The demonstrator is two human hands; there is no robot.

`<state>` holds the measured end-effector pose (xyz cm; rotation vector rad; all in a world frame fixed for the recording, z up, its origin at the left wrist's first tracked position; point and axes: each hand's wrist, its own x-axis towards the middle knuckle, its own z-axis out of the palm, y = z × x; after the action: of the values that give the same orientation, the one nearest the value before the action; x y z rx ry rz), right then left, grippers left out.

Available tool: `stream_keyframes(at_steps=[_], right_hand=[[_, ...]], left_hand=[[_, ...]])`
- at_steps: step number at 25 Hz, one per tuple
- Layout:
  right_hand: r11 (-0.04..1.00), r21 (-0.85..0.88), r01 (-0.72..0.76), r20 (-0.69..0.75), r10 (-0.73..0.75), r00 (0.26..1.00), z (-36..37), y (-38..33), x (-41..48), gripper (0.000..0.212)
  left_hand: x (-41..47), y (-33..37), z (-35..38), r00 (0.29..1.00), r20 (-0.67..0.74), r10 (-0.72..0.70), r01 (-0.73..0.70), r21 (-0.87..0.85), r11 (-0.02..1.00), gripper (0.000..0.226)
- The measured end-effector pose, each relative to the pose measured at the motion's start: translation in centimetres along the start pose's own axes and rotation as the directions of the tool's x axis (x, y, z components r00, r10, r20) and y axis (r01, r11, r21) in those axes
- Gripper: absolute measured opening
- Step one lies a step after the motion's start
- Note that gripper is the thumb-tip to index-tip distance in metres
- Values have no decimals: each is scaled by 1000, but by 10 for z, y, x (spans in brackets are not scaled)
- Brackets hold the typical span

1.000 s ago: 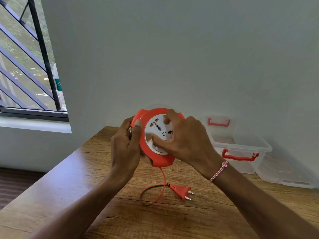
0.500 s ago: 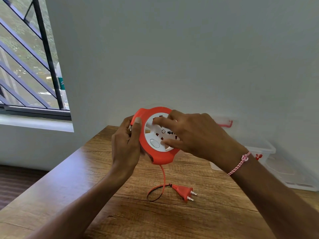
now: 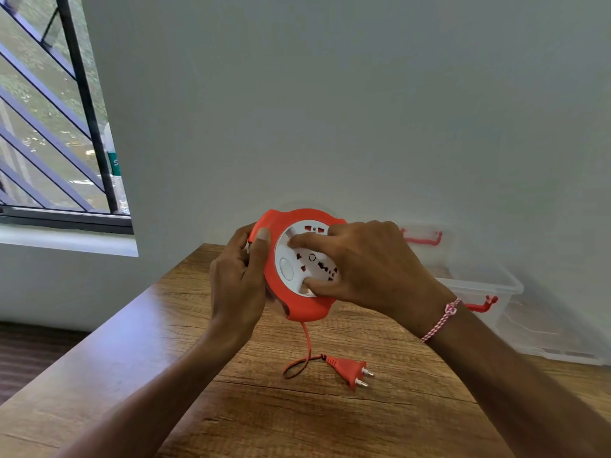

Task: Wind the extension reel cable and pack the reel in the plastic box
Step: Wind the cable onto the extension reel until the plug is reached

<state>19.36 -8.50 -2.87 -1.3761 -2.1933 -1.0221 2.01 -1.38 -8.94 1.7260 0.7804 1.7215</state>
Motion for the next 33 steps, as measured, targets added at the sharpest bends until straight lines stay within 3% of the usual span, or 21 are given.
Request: stream_keyframes(at_steps=[4,8,10,12,14,16,18,22,27,33], right_hand=[[945,195,-262,-54,277,959,3,-17,1,68],[755,384,-531,88,543,835,7,-28,2,65],[683,442,-582,125,595,794,8,-29,3,63],[794,340,-504,53,519,853,3,-24,4,61],[932,167,-322,-24,330,944,-6,-14,5,58],[990,62,-124,63,121,991,-17,-3,7,54],[1000,3,-6,203,5,979,-21,3,8,59],[998,-34,58,254,-47,966,-24,2,8,65],[986,-65,151,265,-129,956,-22,6,6,59],[986,-97,137,89,-128,988,-7,10,2,59]], left_hand=[[-3,4,1,998,-14,58,-57,34,998,31],[-4,8,1,998,-7,66,-66,23,998,25],[-4,6,1,998,-13,58,-58,11,998,32],[-3,5,1,999,-24,45,-45,8,999,40],[-1,4,0,999,-33,28,-28,4,1000,41],[1,3,-1,999,-46,16,-16,-2,1000,38],[2,4,-2,999,-53,-2,1,-15,1000,35],[2,5,-1,998,-39,-41,40,-36,999,36],[1,2,0,997,-24,-74,72,-61,996,42],[-1,3,1,998,7,-63,63,-34,997,34]])
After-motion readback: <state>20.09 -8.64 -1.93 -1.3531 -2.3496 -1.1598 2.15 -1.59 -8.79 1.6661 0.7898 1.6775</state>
